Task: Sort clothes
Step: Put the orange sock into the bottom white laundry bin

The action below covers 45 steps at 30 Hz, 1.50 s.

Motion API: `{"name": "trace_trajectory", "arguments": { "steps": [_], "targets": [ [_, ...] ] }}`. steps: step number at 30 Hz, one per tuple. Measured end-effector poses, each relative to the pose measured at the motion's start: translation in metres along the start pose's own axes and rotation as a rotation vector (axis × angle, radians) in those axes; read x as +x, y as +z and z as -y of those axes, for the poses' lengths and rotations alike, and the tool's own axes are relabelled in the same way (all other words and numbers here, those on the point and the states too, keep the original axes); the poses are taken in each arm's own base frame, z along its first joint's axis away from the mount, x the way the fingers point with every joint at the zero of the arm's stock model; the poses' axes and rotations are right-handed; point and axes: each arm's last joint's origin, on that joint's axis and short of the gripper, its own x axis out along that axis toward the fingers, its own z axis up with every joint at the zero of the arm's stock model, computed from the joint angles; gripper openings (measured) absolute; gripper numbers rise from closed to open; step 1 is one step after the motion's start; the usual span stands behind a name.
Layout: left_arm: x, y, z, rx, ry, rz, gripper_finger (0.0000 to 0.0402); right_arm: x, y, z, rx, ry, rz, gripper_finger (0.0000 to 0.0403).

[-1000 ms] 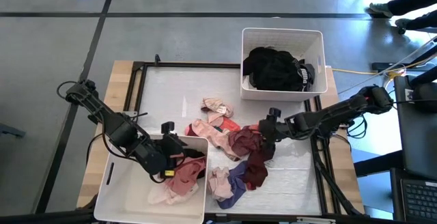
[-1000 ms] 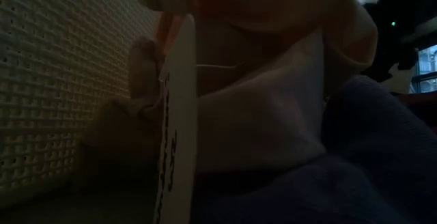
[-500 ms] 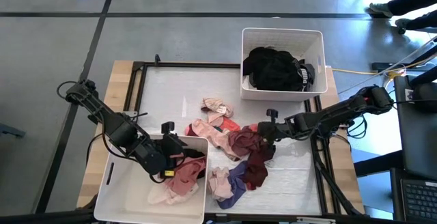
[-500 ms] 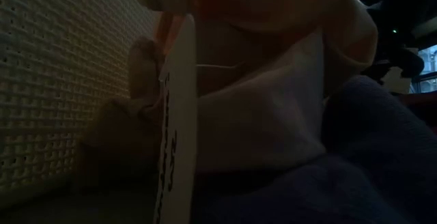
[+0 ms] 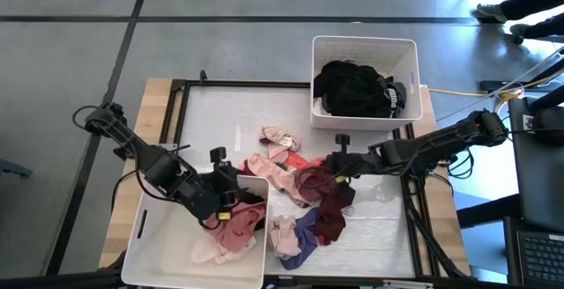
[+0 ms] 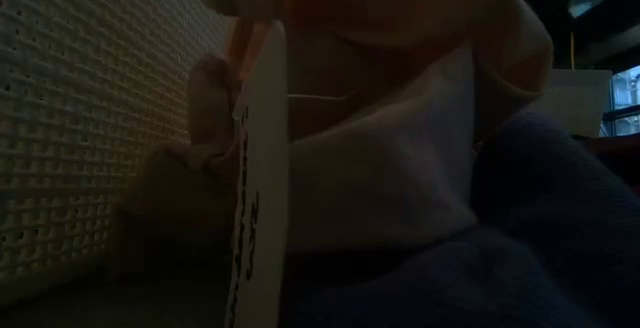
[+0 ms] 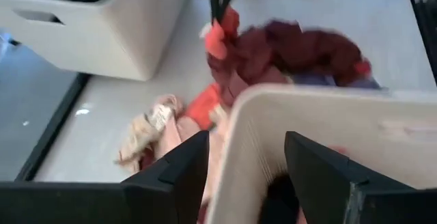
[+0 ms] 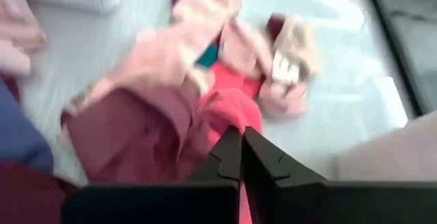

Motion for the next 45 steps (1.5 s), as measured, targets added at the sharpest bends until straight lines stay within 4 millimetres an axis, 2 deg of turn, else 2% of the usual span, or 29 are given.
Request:
{"name": "trace_trajectory", "arguments": {
  "steps": [10,14,25,32,37,41,45],
  "targets": [
    [0.018,0.027,-0.014,0.021,0.055,0.141,0.0182,-0.02,0.045,0.009,-0.017,-0.048,0.219,0.0004],
    [0.032,0.034,-0.017,0.031,0.085,0.161,0.0182,-0.023,0.054,0.009,-0.018,-0.037,0.298,0.0007],
    [0.086,0.041,-0.019,0.064,0.176,0.143,0.0182,-0.027,0.065,0.009,-0.043,-0.004,0.419,0.0006],
    [0.117,0.043,-0.016,0.044,0.131,0.148,0.0182,-0.027,0.067,0.009,-0.039,-0.003,0.432,0.0004],
    [0.131,0.043,-0.023,0.012,0.158,0.13,0.0182,-0.027,0.067,0.009,-0.039,-0.003,0.432,0.0006],
    [0.135,0.042,-0.026,0.013,0.159,0.12,0.0178,-0.027,0.067,0.009,-0.044,-0.004,0.433,0.0005],
    [0.135,0.042,-0.026,0.031,0.141,0.114,0.0141,-0.027,0.067,0.009,-0.058,0.006,0.435,0.0007]
  ]
}}
